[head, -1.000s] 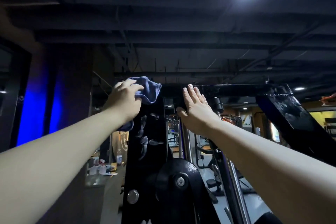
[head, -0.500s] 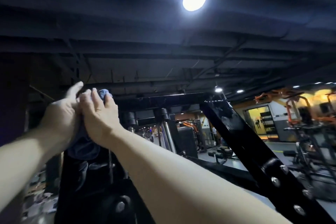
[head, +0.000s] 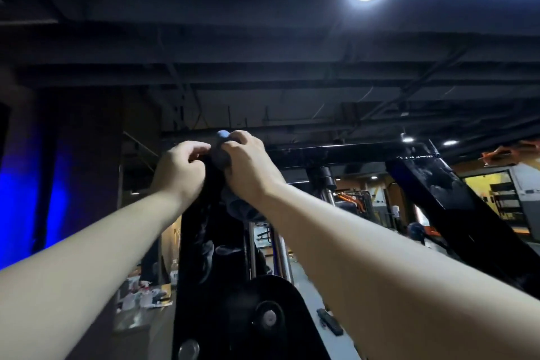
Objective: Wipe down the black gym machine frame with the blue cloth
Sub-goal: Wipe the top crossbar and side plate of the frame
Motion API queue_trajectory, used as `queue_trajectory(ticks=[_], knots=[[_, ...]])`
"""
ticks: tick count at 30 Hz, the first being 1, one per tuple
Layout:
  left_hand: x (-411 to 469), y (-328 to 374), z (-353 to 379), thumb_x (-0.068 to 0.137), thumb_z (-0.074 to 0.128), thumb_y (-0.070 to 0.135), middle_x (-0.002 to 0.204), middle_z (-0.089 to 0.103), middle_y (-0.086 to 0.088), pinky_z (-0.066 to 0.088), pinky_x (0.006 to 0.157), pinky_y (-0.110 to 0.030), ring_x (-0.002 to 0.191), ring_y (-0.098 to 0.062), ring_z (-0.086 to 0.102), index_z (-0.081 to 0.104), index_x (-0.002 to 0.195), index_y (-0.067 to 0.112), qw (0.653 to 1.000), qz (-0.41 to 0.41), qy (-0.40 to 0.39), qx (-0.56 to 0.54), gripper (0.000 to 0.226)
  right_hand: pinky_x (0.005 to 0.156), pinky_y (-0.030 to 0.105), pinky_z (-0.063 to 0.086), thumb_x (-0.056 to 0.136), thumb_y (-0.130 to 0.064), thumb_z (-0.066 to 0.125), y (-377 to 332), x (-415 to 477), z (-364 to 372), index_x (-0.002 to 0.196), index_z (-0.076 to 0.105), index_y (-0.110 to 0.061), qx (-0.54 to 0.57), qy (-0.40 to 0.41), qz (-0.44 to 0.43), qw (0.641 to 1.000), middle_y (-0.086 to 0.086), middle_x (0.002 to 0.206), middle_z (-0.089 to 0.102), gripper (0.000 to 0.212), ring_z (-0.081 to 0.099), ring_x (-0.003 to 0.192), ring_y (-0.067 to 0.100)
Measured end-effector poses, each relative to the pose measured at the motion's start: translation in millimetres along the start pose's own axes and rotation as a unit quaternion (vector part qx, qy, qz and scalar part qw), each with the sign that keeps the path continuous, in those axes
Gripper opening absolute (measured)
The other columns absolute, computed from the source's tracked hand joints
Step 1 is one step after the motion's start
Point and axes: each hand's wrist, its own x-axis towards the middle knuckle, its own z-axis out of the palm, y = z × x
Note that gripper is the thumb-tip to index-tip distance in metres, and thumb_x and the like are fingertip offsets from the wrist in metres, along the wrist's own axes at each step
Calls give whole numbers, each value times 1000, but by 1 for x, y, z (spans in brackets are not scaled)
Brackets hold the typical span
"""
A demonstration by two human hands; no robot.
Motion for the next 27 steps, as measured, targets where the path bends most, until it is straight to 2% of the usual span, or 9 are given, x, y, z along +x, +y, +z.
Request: queue_trajectory(ticks=[3,5,10,12,15,17,20,24,27], knots=[[-8,1,-1,91,46,-3,127,65,-2,35,101,-17,121,-17,57,70,122,11,998,43,-13,53,42,102,40,48,79,-6,54,37,-11,-17,113,70,-8,-24,47,15,999,9,132,53,38,47,124,36],[-10,-9,2,92,46,-3,134,62,-9,32,107,-19,129,-22,53,68,125,8,992,79,-33,94,41,95,34,49,74,-7,53,54,-15,-25,101,73,-10,-27,88,41,995,8,124,58,33,52,118,38],[-7,-13,11,95,43,0,143,55,-12,32,117,-34,137,-27,45,62,133,4,979,104,-52,166,42,89,26,33,93,-6,52,44,-7,-22,112,69,-12,-41,107,180,977,3,145,42,26,36,133,32],[-1,-7,20,96,41,8,136,59,-11,38,112,-39,132,-29,49,64,127,8,978,93,-75,173,39,98,29,36,95,-11,52,29,-4,-12,123,65,-11,-61,63,117,989,6,148,40,31,34,137,32],[7,-3,34,90,42,13,105,62,-9,38,105,-42,112,-35,55,60,94,12,968,90,-105,212,18,106,35,42,91,-5,50,26,-5,-10,127,62,-15,-39,-21,-13,999,1,152,38,39,28,142,23],[9,0,42,96,44,11,117,63,-13,29,114,-41,119,-36,54,64,108,8,966,87,-95,225,24,103,40,48,88,-1,48,39,-9,-18,123,63,-16,-36,-10,-21,999,-3,148,40,41,29,139,24],[9,3,48,104,39,18,133,60,-16,24,119,-41,128,-34,50,59,134,6,960,99,-61,253,37,102,41,48,85,3,51,75,-23,-37,121,67,-16,-92,38,11,995,0,143,45,44,35,135,28],[10,-4,54,105,38,19,125,61,-13,28,113,-41,118,-34,54,61,131,9,950,128,-63,280,36,93,18,38,92,-6,56,117,-38,-53,112,70,-15,-72,130,103,984,5,133,53,27,49,124,26],[12,-3,59,103,39,17,124,59,-10,28,111,-39,116,-31,52,60,127,13,939,130,-49,315,32,84,19,30,98,-15,51,107,-13,-38,125,61,-11,-64,143,234,959,9,138,50,29,47,126,26]])
